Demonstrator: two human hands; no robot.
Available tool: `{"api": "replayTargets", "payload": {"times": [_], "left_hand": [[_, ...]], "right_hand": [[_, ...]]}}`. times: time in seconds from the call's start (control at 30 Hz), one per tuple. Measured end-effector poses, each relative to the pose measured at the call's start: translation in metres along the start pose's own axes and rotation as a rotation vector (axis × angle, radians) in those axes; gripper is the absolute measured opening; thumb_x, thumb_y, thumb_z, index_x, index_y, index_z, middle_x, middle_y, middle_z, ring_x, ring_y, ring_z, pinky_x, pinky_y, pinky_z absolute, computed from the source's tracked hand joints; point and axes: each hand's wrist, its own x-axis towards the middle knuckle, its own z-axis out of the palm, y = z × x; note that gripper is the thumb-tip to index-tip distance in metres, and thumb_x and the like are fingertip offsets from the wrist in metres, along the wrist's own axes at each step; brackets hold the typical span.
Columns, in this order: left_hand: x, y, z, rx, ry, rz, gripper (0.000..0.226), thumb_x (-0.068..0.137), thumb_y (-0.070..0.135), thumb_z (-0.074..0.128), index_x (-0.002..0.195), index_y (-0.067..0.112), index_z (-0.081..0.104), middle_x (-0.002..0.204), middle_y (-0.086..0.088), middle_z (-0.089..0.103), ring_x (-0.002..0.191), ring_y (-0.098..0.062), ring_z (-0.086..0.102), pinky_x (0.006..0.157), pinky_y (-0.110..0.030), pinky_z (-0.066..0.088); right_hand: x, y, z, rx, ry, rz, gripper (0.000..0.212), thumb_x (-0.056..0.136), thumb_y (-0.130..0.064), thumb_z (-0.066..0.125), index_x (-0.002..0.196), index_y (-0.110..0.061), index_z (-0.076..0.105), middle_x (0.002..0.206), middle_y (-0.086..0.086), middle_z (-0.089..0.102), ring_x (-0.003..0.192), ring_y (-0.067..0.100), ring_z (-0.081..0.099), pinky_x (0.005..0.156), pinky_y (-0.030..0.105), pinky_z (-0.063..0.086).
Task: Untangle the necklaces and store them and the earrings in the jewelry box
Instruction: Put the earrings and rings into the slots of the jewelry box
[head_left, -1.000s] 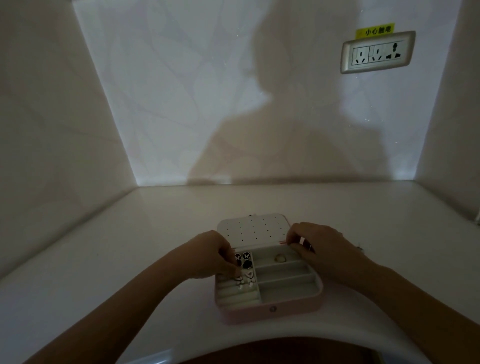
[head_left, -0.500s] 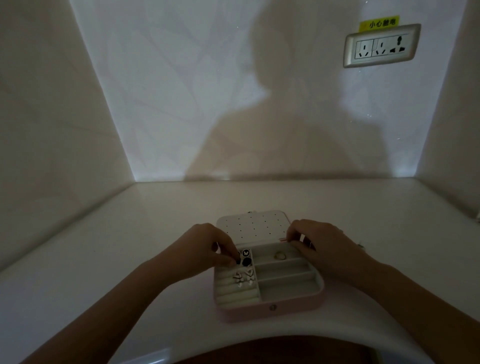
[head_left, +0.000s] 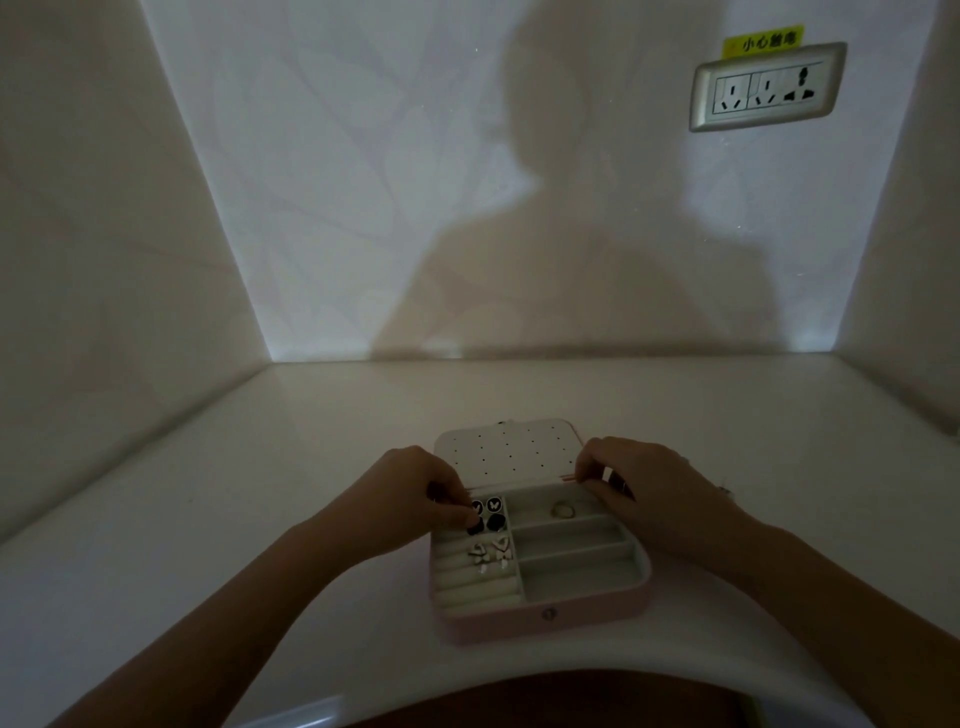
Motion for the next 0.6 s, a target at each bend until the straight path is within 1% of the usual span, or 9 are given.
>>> {"api": "replayTargets", "payload": {"times": [0.03, 0.07, 0.13, 0.23, 0.3, 0.4, 0.47, 0.53, 0.6], "left_hand": [[0.000, -0.001, 0.000, -0.009, 0.001, -0.020, 0.016, 0.077, 0.032, 0.073, 0.086, 0.018, 0.073, 0.085, 0.004, 0.070, 0.076, -0.007, 0.062, 0.068, -0.016, 0.050], [0.001, -0.001, 0.001, -0.011, 0.001, -0.039, 0.016, 0.078, 0.032, 0.072, 0.084, 0.017, 0.073, 0.084, 0.002, 0.070, 0.073, -0.009, 0.061, 0.066, -0.017, 0.049], [0.002, -0.001, 0.002, -0.014, -0.006, -0.072, 0.017, 0.080, 0.033, 0.070, 0.083, 0.016, 0.073, 0.081, -0.001, 0.069, 0.063, -0.007, 0.053, 0.057, -0.015, 0.041], [0.003, 0.002, 0.001, -0.023, -0.021, -0.108, 0.015, 0.080, 0.032, 0.070, 0.079, 0.017, 0.071, 0.078, 0.001, 0.067, 0.060, -0.004, 0.049, 0.054, -0.013, 0.036], [0.004, 0.004, 0.001, -0.019, -0.027, -0.127, 0.014, 0.079, 0.032, 0.071, 0.077, 0.018, 0.070, 0.078, 0.002, 0.066, 0.060, -0.004, 0.050, 0.055, -0.014, 0.038], [0.006, 0.007, 0.002, 0.001, -0.014, -0.156, 0.017, 0.077, 0.033, 0.073, 0.074, 0.017, 0.070, 0.086, -0.005, 0.070, 0.065, -0.008, 0.052, 0.061, -0.019, 0.043], [0.007, 0.008, 0.003, 0.019, -0.011, -0.171, 0.017, 0.078, 0.032, 0.073, 0.073, 0.016, 0.068, 0.089, -0.006, 0.070, 0.067, -0.009, 0.053, 0.062, -0.019, 0.044], [0.006, 0.010, 0.003, 0.020, -0.011, -0.166, 0.015, 0.077, 0.029, 0.074, 0.076, 0.015, 0.069, 0.087, -0.003, 0.068, 0.070, -0.008, 0.053, 0.061, -0.017, 0.043], [0.005, 0.012, 0.001, 0.001, -0.017, -0.136, 0.011, 0.077, 0.025, 0.074, 0.081, 0.016, 0.071, 0.081, 0.006, 0.064, 0.071, -0.002, 0.052, 0.059, -0.012, 0.040]], "right_hand": [[0.000, 0.000, 0.000, 0.000, 0.000, -0.001, 0.007, 0.094, -0.017, 0.052, 0.095, -0.019, 0.059, 0.094, -0.005, 0.062, 0.079, 0.005, 0.053, 0.068, 0.008, 0.039], [0.000, 0.000, 0.000, 0.000, -0.003, 0.001, 0.007, 0.094, -0.017, 0.052, 0.096, -0.018, 0.059, 0.095, -0.005, 0.062, 0.079, 0.006, 0.054, 0.069, 0.009, 0.040], [0.000, 0.000, 0.000, -0.001, -0.004, 0.001, 0.007, 0.094, -0.018, 0.052, 0.096, -0.018, 0.059, 0.095, -0.005, 0.062, 0.080, 0.006, 0.055, 0.071, 0.011, 0.042], [0.000, 0.000, 0.000, -0.006, -0.001, -0.002, 0.007, 0.094, -0.017, 0.052, 0.096, -0.019, 0.059, 0.094, -0.005, 0.062, 0.080, 0.006, 0.055, 0.071, 0.012, 0.043], [0.000, 0.001, 0.001, -0.008, -0.002, -0.001, 0.008, 0.094, -0.018, 0.051, 0.096, -0.019, 0.059, 0.094, -0.005, 0.062, 0.079, 0.006, 0.054, 0.068, 0.008, 0.039], [0.000, 0.001, 0.001, -0.015, -0.008, 0.003, 0.008, 0.095, -0.018, 0.051, 0.097, -0.020, 0.058, 0.095, -0.006, 0.061, 0.079, 0.005, 0.053, 0.067, 0.005, 0.037], [0.000, 0.001, 0.001, -0.016, -0.002, 0.000, 0.007, 0.095, -0.018, 0.051, 0.095, -0.020, 0.058, 0.094, -0.006, 0.061, 0.078, 0.005, 0.053, 0.066, 0.005, 0.036], [0.000, 0.001, 0.001, -0.011, 0.002, -0.008, 0.007, 0.094, -0.018, 0.051, 0.093, -0.021, 0.057, 0.093, -0.005, 0.062, 0.077, 0.005, 0.052, 0.065, 0.006, 0.036], [0.000, 0.001, 0.001, -0.005, 0.001, -0.009, 0.006, 0.094, -0.018, 0.052, 0.094, -0.021, 0.057, 0.094, -0.005, 0.062, 0.078, 0.005, 0.052, 0.066, 0.007, 0.036]]}}
